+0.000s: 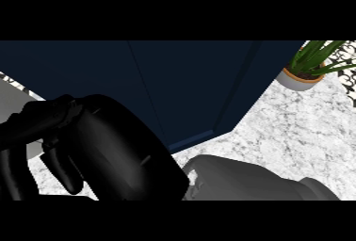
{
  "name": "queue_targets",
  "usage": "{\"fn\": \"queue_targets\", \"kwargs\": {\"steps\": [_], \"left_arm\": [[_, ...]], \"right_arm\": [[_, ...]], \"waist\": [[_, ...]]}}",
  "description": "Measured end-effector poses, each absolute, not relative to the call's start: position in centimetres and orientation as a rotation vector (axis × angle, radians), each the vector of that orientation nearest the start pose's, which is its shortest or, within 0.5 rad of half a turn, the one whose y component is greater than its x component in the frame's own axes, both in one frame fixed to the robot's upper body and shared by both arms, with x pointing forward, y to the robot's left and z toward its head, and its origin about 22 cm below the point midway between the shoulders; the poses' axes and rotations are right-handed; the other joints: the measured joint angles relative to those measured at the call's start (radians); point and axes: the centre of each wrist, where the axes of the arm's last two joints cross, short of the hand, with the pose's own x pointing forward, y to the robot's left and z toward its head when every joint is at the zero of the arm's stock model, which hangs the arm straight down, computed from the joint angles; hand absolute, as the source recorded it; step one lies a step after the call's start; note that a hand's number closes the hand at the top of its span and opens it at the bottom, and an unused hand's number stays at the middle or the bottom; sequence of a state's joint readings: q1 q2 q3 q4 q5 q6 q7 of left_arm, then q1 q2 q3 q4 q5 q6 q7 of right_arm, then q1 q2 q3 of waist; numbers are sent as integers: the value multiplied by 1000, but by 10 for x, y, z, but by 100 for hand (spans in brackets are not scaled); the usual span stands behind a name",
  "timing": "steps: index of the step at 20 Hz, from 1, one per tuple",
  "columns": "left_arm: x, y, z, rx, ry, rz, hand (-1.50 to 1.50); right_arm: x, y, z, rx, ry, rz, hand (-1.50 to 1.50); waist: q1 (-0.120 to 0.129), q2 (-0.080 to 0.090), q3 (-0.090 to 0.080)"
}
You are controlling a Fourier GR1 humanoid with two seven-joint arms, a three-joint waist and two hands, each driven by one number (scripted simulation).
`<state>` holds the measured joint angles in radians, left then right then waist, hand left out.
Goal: Pick up the wine, place it into the cabinet and close the cabinet
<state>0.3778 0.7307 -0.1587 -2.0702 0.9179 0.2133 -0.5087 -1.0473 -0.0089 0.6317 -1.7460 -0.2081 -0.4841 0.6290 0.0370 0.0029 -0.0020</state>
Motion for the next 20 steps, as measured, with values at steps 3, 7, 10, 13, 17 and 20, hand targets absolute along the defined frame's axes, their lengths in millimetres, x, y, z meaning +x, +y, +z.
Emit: {"fn": "queue_targets", "kwargs": {"steps": [3, 7, 10, 13, 17, 20], "left_arm": [[148, 305, 87, -223, -1945, 244, -150], [152, 307, 93, -205, -1951, 247, -150], [155, 307, 95, -203, -1953, 251, -150], [153, 310, 97, -200, -1954, 242, -150], [154, 312, 95, -199, -1954, 231, -150], [156, 310, 94, -201, -1955, 236, -150]], "right_arm": [[246, 24, 263, 445, -1861, 640, 150], [279, 26, 262, 375, -1870, 629, 150], [306, 21, 263, 356, -1858, 613, 150], [326, 18, 259, 351, -1848, 608, 150], [341, 18, 252, 350, -1866, 632, 150], [350, 14, 247, 371, -1881, 649, 150]], "waist": [[-3, 0, 0], [-11, 0, 1], [-13, 1, 1], [-11, -4, 2], [-11, -18, 3], [-9, -26, 2]]}}
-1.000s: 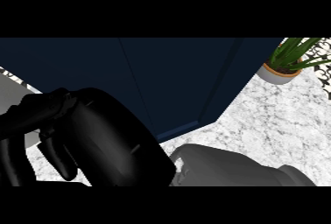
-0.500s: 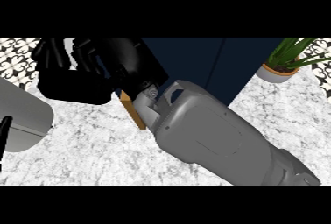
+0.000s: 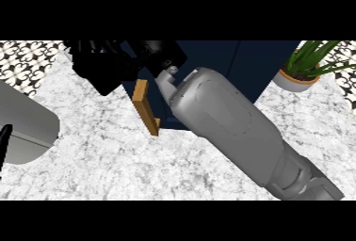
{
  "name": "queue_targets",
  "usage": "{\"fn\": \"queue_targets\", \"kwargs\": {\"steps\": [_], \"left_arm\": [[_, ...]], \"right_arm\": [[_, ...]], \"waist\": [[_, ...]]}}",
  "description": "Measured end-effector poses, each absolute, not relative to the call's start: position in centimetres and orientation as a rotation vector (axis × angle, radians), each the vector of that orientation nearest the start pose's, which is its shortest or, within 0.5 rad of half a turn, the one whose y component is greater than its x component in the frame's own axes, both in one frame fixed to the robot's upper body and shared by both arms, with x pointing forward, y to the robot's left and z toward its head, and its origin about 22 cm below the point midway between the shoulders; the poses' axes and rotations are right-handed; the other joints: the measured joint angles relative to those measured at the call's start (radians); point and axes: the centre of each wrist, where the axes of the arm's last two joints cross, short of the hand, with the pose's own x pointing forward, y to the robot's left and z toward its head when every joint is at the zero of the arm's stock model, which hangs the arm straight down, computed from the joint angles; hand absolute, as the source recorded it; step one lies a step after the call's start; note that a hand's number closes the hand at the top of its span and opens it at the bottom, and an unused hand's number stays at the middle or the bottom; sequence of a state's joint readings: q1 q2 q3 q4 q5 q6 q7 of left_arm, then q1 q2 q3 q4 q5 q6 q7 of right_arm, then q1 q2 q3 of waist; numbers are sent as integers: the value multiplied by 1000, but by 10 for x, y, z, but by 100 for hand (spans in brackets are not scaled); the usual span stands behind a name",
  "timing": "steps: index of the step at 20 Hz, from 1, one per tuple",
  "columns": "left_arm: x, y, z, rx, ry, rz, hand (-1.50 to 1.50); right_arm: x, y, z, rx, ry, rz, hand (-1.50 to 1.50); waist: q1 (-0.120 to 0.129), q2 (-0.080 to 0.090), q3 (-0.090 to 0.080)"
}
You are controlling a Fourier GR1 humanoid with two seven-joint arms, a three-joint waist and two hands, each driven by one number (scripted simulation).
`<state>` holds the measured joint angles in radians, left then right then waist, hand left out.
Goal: Pick up the wine, place it into the cabinet and close the cabinet
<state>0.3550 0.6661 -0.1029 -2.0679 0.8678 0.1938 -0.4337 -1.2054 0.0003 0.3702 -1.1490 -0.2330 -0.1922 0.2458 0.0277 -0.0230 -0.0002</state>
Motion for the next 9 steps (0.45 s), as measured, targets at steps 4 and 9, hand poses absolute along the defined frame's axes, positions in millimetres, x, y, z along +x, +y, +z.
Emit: {"fn": "queue_targets", "kwargs": {"steps": [4, 9], "left_arm": [[156, 306, 95, -209, -1952, 230, -150], [161, 303, 98, -209, -1955, 226, -150]], "right_arm": [[358, 9, 242, 355, -1909, 692, 150], [365, 0, 239, 334, -1937, 752, 150]], "waist": [[3, -9, -3], [3, -14, -5]]}}
